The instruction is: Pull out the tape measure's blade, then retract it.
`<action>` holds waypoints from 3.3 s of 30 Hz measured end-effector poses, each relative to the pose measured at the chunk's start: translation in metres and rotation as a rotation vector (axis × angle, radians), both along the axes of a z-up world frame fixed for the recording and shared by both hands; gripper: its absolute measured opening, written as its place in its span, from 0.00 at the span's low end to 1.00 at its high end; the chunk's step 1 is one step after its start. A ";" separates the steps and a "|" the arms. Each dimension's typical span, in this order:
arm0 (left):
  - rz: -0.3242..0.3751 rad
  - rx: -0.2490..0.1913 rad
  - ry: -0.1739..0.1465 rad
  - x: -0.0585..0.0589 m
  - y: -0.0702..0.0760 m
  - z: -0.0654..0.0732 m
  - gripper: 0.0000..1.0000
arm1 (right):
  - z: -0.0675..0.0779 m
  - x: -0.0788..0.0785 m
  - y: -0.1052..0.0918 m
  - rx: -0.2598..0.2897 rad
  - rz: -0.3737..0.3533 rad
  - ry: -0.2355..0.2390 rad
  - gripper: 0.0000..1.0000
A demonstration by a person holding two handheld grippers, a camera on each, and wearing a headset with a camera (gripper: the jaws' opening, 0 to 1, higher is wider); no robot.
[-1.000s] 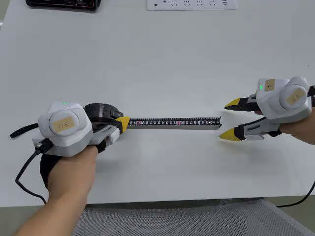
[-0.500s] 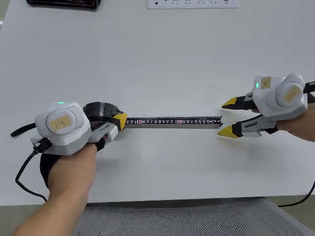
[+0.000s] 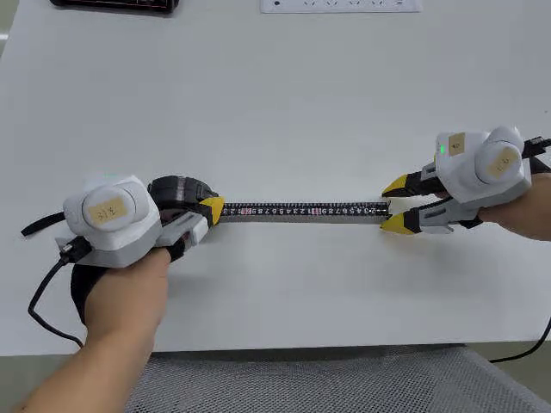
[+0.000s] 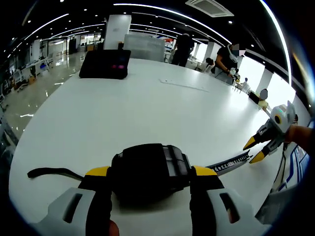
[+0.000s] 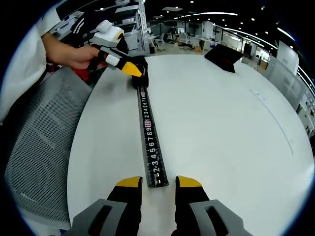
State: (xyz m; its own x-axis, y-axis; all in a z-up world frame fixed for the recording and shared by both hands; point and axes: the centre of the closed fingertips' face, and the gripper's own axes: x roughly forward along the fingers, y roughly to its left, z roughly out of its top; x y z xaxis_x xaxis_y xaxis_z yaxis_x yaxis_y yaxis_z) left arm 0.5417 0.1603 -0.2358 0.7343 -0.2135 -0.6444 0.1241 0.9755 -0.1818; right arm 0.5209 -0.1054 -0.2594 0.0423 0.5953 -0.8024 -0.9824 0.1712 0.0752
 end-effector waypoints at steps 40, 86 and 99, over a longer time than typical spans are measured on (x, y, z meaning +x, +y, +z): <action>-0.007 -0.003 0.011 0.000 0.001 -0.001 0.59 | -0.006 0.000 0.000 -0.026 0.038 -0.036 0.11; -0.006 -0.031 0.025 -0.002 0.002 0.000 0.57 | -0.004 0.000 0.021 -0.008 0.070 -0.037 0.10; -0.007 -0.037 0.028 -0.001 0.002 -0.001 0.57 | -0.005 0.000 0.027 0.003 0.072 -0.029 0.10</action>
State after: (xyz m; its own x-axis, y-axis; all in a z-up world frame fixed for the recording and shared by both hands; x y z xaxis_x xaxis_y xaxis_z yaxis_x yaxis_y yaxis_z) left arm 0.5405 0.1627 -0.2370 0.7148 -0.2424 -0.6560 0.1252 0.9672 -0.2210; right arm 0.5204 -0.0785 -0.2643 0.0227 0.5999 -0.7997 -0.9939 0.0996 0.0466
